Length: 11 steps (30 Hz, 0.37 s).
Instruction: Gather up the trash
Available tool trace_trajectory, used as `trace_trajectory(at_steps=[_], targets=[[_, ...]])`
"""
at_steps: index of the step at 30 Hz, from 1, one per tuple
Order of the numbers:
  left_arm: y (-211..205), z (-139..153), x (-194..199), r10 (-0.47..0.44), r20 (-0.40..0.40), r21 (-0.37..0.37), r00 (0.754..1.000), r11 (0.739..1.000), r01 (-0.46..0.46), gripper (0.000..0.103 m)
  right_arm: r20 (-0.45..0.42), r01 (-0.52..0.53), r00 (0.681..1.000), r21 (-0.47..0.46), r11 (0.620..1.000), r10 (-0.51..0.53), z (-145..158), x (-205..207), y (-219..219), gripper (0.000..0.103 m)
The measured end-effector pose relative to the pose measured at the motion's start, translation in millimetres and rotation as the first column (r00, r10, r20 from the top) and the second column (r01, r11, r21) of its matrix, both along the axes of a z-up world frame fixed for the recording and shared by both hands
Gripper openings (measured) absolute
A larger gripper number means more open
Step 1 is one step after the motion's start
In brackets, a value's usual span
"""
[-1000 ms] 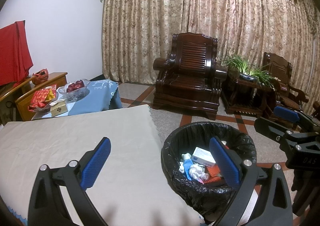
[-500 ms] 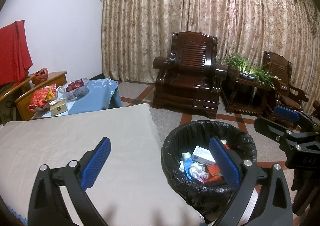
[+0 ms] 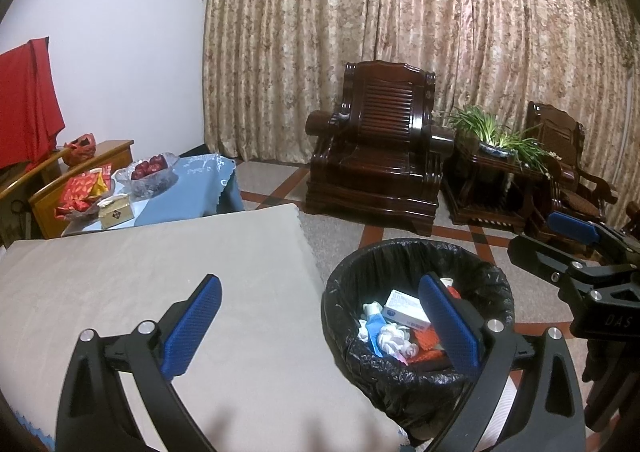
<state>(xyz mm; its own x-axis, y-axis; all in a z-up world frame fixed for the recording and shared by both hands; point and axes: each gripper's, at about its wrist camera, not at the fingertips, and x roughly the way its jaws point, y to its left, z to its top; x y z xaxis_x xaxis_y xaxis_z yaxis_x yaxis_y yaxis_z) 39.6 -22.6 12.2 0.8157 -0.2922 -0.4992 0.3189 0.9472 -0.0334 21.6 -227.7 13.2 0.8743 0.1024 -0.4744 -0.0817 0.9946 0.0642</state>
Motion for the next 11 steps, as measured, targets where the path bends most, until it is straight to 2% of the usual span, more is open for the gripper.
trace_trajectory(at_steps=[11], targets=[[0.4, 1.1, 0.7, 0.001, -0.001, 0.001, 1.000, 1.000, -0.001, 0.097, -0.001, -0.001, 1.000, -0.001, 1.000, 0.001, -0.3, 0.0, 0.4, 0.098]])
